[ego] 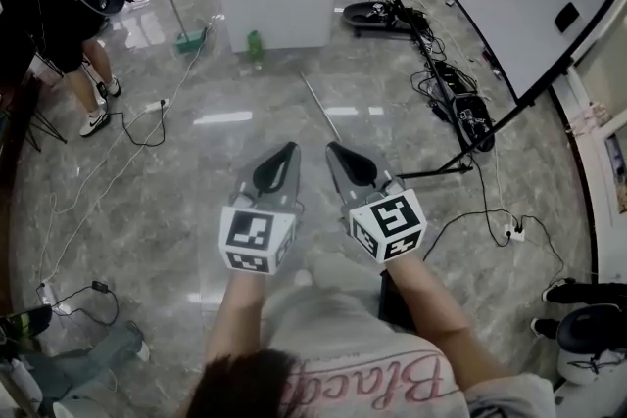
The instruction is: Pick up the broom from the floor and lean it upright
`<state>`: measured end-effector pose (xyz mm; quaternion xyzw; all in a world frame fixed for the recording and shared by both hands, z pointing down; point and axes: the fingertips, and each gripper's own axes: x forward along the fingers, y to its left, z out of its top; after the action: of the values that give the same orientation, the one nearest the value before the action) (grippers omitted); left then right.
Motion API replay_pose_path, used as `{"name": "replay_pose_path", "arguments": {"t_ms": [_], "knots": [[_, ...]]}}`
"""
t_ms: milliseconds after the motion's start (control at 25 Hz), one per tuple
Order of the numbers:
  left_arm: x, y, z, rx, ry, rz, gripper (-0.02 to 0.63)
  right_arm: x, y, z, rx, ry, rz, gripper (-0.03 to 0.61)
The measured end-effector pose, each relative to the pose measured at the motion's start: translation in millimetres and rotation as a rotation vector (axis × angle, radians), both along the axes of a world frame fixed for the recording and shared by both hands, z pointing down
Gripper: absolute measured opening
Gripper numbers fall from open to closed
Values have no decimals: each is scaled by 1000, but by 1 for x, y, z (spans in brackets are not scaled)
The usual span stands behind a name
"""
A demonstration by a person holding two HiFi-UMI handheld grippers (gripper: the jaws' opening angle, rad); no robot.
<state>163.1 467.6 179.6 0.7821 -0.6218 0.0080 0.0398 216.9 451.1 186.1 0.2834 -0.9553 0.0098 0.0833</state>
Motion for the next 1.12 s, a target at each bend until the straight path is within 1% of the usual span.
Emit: {"name": "replay_pose_path", "arguments": {"t_ms": [200,320,520,640,880,1120], "knots": [[-14,6,11,-10,17,-12,0,1,0,10,-23,2,14,2],[-22,-7,17,-33,22,-14,0,1,-17,13,-50,-11,30,2],[-29,-33,30,-62,1,-2,0,-4,-51,29,-94,-27,43,2],[-42,-57,37,-85,-10,-5,0,-8,-80,35,-114,-33,51,2],[-72,-121,36,-85,-27,-31,0,-15,-153,25,-83,-29,22,2],[-85,-183,35,-99,-37,-46,0,-24,-212,30,-81,0,-2,2]]}}
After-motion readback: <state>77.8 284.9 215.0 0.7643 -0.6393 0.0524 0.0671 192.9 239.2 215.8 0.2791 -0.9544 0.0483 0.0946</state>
